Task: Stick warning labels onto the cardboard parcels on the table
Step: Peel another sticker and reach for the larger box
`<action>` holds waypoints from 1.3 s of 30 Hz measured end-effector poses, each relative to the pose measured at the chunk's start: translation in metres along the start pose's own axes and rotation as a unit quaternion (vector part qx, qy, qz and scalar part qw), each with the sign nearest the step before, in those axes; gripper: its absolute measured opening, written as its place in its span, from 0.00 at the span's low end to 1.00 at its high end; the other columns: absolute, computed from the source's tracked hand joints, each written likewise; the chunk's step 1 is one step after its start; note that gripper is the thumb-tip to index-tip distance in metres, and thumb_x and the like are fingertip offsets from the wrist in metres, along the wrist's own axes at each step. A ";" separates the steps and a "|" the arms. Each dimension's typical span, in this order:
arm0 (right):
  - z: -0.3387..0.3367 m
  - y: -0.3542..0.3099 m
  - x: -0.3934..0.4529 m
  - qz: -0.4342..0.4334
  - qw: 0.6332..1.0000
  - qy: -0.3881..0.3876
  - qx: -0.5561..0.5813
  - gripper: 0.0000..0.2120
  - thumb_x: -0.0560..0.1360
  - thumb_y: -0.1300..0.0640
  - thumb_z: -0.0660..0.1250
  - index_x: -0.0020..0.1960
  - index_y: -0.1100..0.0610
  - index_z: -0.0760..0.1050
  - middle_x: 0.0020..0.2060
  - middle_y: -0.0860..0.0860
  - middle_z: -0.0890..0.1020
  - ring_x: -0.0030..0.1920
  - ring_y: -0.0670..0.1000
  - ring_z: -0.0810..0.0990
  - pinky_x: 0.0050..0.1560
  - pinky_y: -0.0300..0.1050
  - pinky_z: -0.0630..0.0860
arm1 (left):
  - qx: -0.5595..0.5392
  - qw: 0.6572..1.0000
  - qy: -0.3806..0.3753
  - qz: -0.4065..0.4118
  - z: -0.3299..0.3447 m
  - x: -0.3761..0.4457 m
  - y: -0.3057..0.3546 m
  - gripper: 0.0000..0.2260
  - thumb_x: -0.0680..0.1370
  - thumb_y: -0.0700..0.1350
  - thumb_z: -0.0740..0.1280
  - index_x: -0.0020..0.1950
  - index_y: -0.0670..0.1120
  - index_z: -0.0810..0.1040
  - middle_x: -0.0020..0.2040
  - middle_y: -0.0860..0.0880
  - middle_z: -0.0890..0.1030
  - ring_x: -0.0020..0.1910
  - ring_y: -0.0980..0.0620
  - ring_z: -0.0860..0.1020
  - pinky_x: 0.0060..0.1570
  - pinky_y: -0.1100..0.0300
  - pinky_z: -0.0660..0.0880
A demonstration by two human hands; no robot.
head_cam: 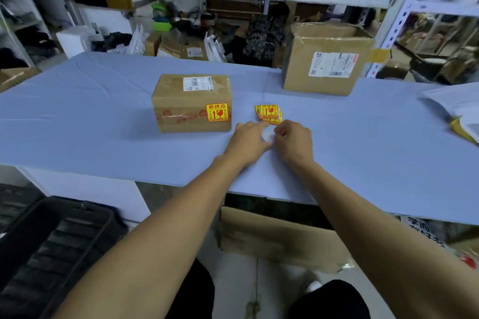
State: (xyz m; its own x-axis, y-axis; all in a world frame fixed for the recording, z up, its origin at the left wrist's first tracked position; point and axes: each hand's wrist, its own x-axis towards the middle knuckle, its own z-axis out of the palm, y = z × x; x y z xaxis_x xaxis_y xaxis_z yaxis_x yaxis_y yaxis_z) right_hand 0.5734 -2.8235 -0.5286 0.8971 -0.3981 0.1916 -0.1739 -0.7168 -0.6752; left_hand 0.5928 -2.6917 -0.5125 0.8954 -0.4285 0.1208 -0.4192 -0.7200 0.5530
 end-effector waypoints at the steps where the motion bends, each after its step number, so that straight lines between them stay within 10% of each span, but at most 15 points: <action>1: -0.002 0.000 -0.001 -0.007 1.000 -0.005 0.009 0.11 0.71 0.64 0.64 0.49 0.57 0.83 0.46 0.56 0.86 0.49 0.57 0.82 0.41 0.41 0.67 | 0.000 1.000 -0.001 0.004 0.001 0.000 0.002 0.22 0.78 0.47 0.68 0.71 0.43 0.73 0.67 0.40 0.76 0.67 0.40 0.70 0.66 0.55 0.62; 8: -0.038 0.000 -0.055 -0.007 0.985 -0.035 0.169 0.03 0.74 0.61 0.70 0.45 0.56 0.83 0.37 0.46 0.84 0.35 0.37 0.79 0.37 0.31 0.71 | -0.145 0.989 0.021 0.005 -0.002 -0.043 0.014 0.06 0.76 0.42 0.70 0.51 0.45 0.84 0.46 0.47 0.85 0.48 0.47 0.81 0.46 0.58 0.74; 18: -0.078 -0.024 -0.153 -0.034 0.980 -0.017 0.193 0.05 0.77 0.55 0.71 0.46 0.56 0.82 0.46 0.48 0.85 0.48 0.44 0.82 0.47 0.34 0.75 | -0.352 0.930 0.091 -0.059 -0.014 -0.131 0.056 0.07 0.77 0.36 0.70 0.50 0.43 0.86 0.44 0.50 0.86 0.48 0.51 0.84 0.54 0.56 0.82; 30: -0.088 -0.038 -0.191 -0.079 0.962 0.036 0.257 0.05 0.77 0.61 0.70 0.50 0.56 0.84 0.47 0.42 0.79 0.47 0.33 0.79 0.48 0.26 0.74 | -0.612 0.774 0.086 -0.140 -0.030 -0.161 0.073 0.05 0.76 0.31 0.68 0.44 0.40 0.80 0.43 0.41 0.82 0.44 0.45 0.84 0.44 0.63 0.81; 39: -0.100 -0.039 -0.180 -0.030 0.961 0.045 0.273 0.03 0.76 0.61 0.70 0.44 0.56 0.81 0.37 0.50 0.85 0.38 0.46 0.82 0.42 0.37 0.79 | -0.519 0.847 0.043 -0.106 -0.031 -0.161 0.083 0.08 0.79 0.36 0.67 0.48 0.46 0.84 0.48 0.46 0.85 0.50 0.49 0.83 0.56 0.57 0.80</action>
State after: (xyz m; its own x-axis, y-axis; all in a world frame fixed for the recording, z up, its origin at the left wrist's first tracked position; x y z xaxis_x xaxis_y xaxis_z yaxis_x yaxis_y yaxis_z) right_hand 0.3777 -2.7817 -0.4655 0.8562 -0.4303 0.2859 0.1379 -0.3431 -0.9291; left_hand 0.4187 -2.6661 -0.4605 0.9606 -0.2753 -0.0373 0.0703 0.1110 0.9913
